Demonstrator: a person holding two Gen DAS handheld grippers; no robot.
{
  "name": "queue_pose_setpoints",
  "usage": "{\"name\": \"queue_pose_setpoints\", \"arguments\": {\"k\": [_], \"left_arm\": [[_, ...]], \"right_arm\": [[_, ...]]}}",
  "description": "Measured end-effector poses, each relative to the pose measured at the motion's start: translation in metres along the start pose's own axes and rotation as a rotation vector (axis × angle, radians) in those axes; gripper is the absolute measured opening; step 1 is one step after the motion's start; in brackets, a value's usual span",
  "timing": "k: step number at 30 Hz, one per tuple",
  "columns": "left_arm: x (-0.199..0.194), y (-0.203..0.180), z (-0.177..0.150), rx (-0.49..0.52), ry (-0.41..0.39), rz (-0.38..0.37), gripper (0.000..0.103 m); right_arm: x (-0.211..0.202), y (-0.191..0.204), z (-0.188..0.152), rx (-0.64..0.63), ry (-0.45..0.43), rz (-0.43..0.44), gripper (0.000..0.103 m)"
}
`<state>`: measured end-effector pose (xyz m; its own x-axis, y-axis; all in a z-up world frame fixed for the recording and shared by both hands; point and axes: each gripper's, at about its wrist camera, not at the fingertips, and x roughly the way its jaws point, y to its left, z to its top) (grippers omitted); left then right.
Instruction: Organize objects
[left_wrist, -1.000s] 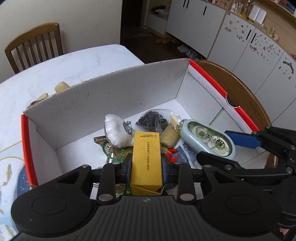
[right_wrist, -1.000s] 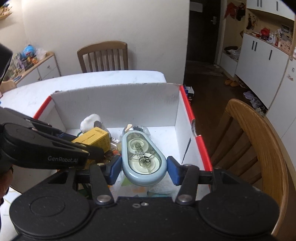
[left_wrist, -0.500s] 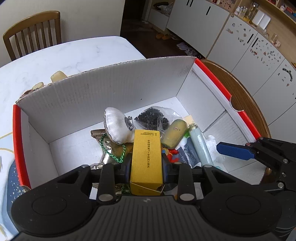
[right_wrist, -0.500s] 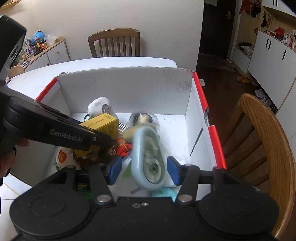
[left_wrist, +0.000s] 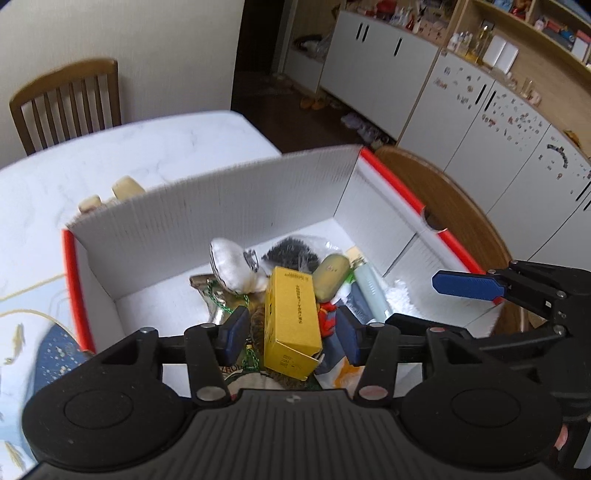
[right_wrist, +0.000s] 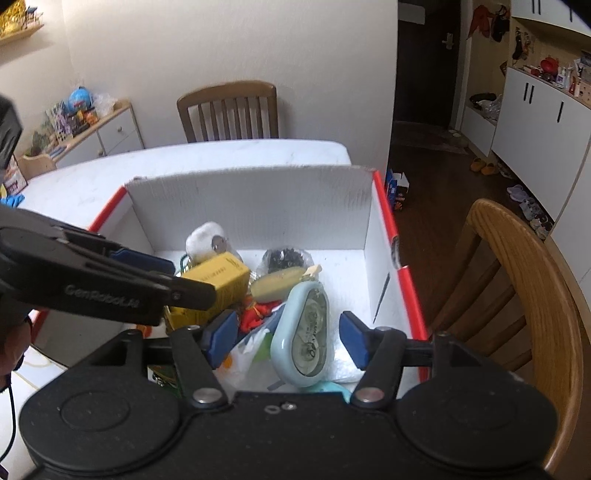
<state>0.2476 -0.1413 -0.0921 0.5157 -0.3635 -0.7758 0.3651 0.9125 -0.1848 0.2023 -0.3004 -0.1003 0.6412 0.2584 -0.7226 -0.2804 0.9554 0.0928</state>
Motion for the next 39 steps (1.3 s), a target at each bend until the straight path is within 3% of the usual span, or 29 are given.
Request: {"name": "queue_pose_setpoints", "arguments": {"k": [14,18,22,32,34,39], "left_arm": [[-0.078,0.017,-0.019,0.022,-0.163,-0.016,0.074],[-0.093,0.025,-0.026,0.017,-0.173,-0.024,0.074],[-0.107,0.03,-0.033,0.036,-0.189,-0.033,0.085],[-0.132,0.028,-0.044,0.11,-0.219,-0.061,0.092],[-0.136,0.027,-0.045,0.123,-0.225,-0.06,0.102],[-0.144,0.026,-0.051,0.15,-0.245,-0.04,0.103]], "right_arm": [[-0.051,0.019,0.002,0.094,-0.103,0.002,0.069],[-0.062,0.032,-0.001,0.106,-0.116,-0.009,0.072],[-0.073,0.044,-0.005,0.115,-0.139,-0.017,0.076],[-0.097,0.069,-0.016,0.147,-0.204,-0.053,0.088],[-0.102,0.073,-0.018,0.151,-0.215,-0.053,0.091],[-0.11,0.081,-0.024,0.167,-0.239,-0.061,0.098]]}}
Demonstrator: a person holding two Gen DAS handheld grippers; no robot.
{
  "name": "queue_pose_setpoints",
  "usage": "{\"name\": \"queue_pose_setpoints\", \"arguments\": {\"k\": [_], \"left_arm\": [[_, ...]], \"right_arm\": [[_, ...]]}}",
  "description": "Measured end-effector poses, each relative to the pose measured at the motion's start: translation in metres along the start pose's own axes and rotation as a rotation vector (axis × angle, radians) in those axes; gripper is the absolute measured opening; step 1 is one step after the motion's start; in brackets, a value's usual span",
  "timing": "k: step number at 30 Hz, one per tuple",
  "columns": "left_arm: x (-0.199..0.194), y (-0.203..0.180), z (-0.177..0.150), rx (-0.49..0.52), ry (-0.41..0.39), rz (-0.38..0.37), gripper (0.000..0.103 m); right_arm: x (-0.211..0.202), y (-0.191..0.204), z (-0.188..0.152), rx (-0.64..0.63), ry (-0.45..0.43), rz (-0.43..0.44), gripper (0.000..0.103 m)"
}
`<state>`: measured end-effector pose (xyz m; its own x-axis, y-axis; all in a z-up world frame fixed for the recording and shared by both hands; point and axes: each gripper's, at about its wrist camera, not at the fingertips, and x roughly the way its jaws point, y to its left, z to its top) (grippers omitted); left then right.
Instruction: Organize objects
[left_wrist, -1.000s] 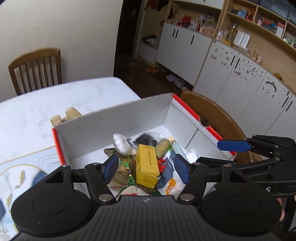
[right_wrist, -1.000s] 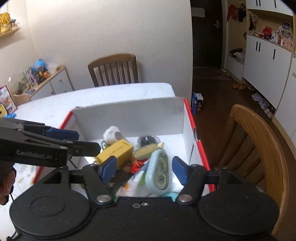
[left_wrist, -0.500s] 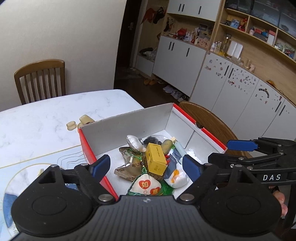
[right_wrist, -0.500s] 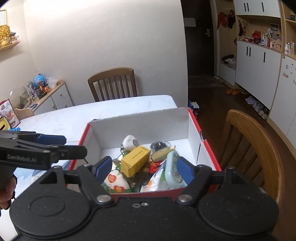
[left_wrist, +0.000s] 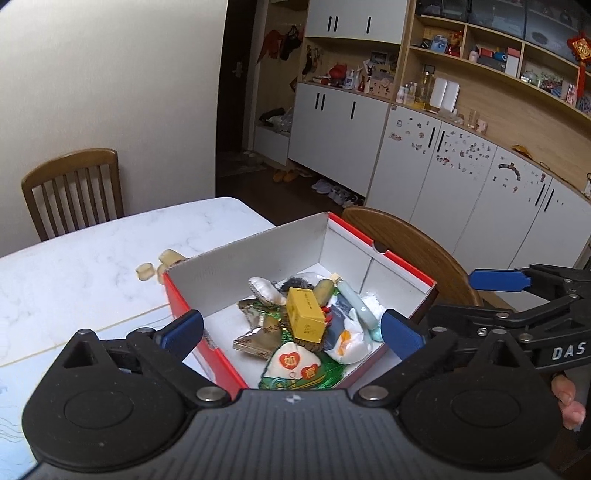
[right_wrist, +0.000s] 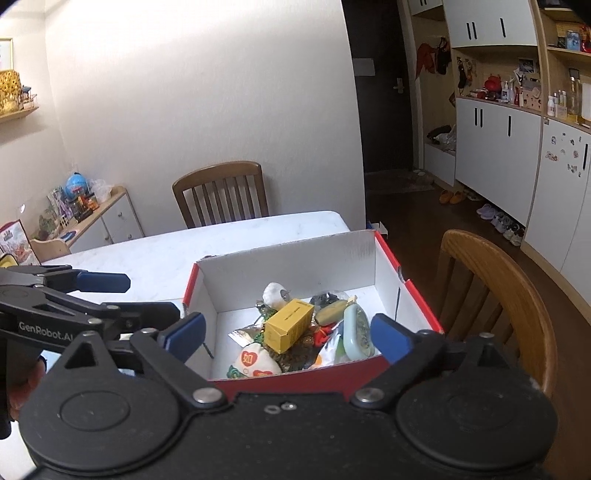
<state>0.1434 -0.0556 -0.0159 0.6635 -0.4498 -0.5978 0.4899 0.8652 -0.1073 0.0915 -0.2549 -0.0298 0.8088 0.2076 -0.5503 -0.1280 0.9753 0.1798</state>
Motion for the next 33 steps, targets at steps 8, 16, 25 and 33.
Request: {"name": "queue_pose_setpoints", "arguments": {"k": [8,16,25,33], "left_arm": [[-0.012,0.004,-0.005,0.036,-0.02,0.04,0.103],[-0.021,0.01,-0.01,0.043,-0.032,0.053,0.103],[-0.027,0.015,-0.018,0.061,-0.024,0.066,0.103],[-0.031,0.023,-0.022,0.054,-0.027,0.068,0.103]], "right_arm": [[-0.011,0.012,-0.008,0.016,-0.016,-0.044,0.102],[-0.019,0.025,-0.017,0.018,-0.03,-0.063,0.102],[-0.025,0.041,-0.023,0.037,-0.058,-0.107,0.102],[-0.024,0.05,-0.027,0.059,-0.061,-0.144,0.102]]}}
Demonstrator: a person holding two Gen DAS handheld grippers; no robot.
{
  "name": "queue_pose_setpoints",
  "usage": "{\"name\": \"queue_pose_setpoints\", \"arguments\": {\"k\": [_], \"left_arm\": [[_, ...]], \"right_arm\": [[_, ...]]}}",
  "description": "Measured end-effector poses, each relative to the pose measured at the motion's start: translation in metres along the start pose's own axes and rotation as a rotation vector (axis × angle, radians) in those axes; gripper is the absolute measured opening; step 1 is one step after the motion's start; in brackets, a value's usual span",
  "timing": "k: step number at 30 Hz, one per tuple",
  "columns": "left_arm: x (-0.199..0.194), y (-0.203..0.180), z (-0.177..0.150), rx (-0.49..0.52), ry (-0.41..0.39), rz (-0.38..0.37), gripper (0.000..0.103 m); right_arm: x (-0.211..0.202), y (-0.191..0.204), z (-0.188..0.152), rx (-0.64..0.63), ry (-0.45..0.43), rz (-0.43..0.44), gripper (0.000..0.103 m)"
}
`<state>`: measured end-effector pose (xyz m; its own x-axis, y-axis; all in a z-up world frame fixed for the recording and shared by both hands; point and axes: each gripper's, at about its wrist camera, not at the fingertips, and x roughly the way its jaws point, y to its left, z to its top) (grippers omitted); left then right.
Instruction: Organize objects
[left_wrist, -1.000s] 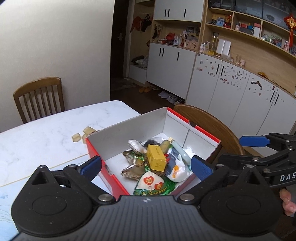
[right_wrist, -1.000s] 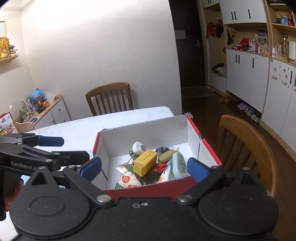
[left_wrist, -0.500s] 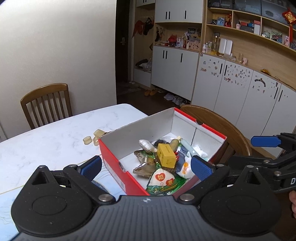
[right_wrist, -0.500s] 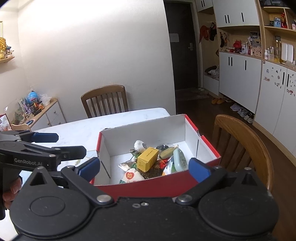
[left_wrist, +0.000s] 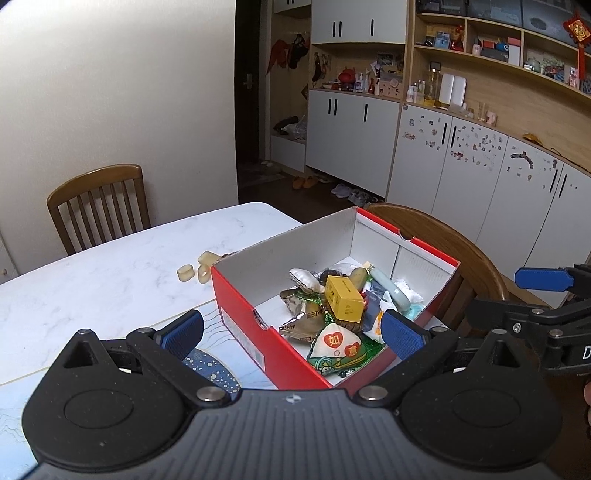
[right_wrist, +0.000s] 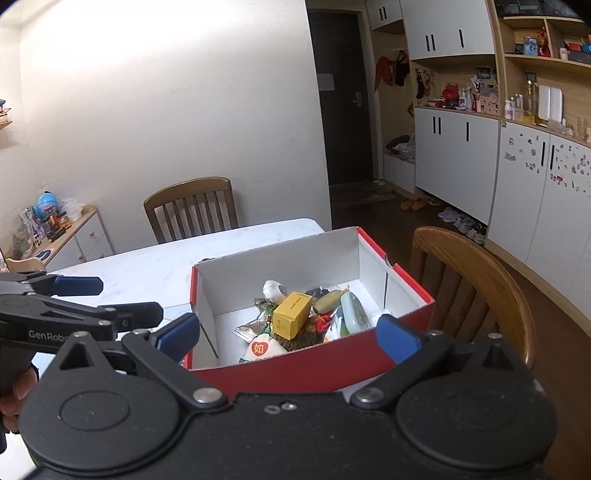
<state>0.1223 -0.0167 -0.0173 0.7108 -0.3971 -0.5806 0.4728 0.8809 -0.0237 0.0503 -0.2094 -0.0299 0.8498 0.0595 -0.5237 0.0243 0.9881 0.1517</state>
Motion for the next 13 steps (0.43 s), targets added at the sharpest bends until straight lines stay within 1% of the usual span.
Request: {"name": "queue_pose_setpoints", "arguments": {"k": [9,13], "left_arm": [[0.001,0.008,-0.003,0.009,-0.003,-0.02,0.103],[-0.001,0.012,-0.004,0.015,-0.013,-0.016,0.103]], "right_arm": [[0.004,0.011,-0.007,-0.008,0.02,-0.03,0.102],[0.005,0.016,-0.008,-0.011,0.029,-0.04,0.102]]}}
